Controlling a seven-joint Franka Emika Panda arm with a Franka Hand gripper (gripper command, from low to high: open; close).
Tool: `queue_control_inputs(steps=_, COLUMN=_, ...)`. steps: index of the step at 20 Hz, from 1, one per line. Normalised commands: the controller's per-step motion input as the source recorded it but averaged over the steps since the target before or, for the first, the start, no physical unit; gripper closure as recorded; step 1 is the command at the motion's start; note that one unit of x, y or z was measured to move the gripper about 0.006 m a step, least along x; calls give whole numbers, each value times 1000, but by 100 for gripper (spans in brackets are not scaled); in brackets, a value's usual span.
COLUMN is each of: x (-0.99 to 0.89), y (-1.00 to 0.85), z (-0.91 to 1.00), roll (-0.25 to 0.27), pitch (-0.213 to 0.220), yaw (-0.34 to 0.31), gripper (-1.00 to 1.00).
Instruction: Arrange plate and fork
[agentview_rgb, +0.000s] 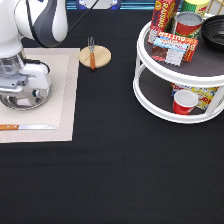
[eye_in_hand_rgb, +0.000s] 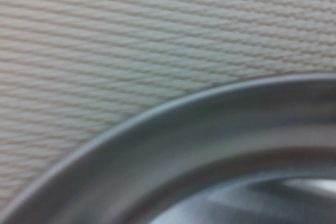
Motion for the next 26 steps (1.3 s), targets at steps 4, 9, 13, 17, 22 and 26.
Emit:
queue_control_inputs(steps=4, x=-896, y=703, z=466, roll=-102, pitch=-31, yaw=18, gripper=-100)
queue_control_inputs(steps=9, x=-898, y=695, z=289, roll=-120, pitch=-74, yaw=0, gripper=-100)
queue_control_inputs(steps=13, x=-906, y=681, z=190, roll=-111, pitch=-89, yaw=0, gripper=-100)
queue_control_inputs(steps=17, x=-884, y=687, z=144, roll=-103, pitch=-98, yaw=0, gripper=-100)
queue_control_inputs(steps=22, x=-748, y=809, z=188, roll=-112, pitch=-74, yaw=0, gripper=-100)
queue_control_inputs(steps=26, x=-553, y=910, z=209, roll=-127, pitch=-50, yaw=0, gripper=-100)
